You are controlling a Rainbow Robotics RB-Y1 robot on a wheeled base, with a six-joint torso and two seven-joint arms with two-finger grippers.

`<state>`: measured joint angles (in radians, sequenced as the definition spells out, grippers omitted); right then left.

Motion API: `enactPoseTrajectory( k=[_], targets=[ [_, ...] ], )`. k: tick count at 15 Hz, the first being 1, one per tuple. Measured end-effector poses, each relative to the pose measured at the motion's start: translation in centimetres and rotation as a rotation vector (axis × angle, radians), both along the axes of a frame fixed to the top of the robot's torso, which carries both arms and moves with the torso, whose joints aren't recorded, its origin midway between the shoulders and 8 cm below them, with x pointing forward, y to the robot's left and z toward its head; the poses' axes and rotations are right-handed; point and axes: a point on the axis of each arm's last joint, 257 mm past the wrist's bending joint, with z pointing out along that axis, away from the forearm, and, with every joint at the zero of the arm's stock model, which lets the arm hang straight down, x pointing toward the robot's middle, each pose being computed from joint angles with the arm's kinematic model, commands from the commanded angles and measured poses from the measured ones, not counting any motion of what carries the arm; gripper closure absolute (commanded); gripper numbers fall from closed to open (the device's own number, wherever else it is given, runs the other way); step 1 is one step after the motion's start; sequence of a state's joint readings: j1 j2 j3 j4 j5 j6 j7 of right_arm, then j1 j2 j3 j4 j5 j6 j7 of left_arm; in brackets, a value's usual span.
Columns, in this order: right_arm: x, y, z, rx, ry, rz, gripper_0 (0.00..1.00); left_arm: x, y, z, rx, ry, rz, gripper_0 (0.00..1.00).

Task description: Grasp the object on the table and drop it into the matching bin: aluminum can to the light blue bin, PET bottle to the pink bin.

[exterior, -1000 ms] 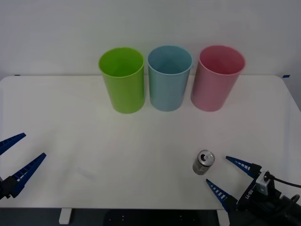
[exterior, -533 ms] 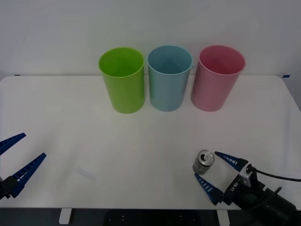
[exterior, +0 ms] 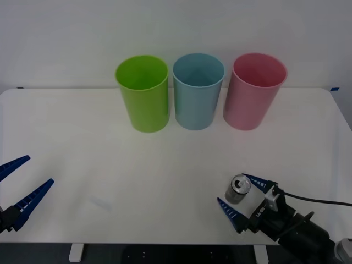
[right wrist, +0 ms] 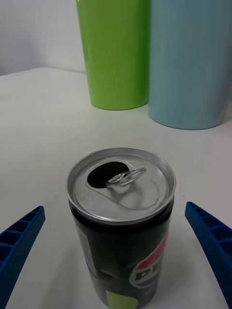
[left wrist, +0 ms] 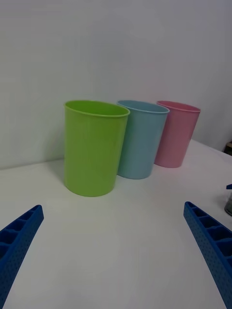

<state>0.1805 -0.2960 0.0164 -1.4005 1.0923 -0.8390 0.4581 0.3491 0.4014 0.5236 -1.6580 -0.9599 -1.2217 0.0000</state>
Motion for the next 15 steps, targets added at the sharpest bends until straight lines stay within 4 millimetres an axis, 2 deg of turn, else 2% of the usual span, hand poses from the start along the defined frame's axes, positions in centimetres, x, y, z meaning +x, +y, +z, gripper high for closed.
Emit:
enactPoseTrajectory(
  k=[7, 9, 10, 15],
  targets=[
    [0.62, 0.63, -0.22, -0.009, 0.004, -0.009, 0.00, 0.00, 0.00, 0.00, 0.000, 0.000, 0.000, 0.00],
    [0.64, 0.64, -0.19, -0.009, 0.004, -0.009, 0.97, 0.00, 0.00, 0.00, 0.000, 0.000, 0.000, 0.00],
    [0.62, 0.67, -0.20, -0.008, 0.004, -0.009, 1.00, 0.00, 0.00, 0.00, 0.000, 0.000, 0.000, 0.00],
    [0.56, 0.82, -0.18, -0.002, 0.006, -0.007, 1.00, 0.00, 0.00, 0.00, 0.000, 0.000, 0.000, 0.00]
  ],
)
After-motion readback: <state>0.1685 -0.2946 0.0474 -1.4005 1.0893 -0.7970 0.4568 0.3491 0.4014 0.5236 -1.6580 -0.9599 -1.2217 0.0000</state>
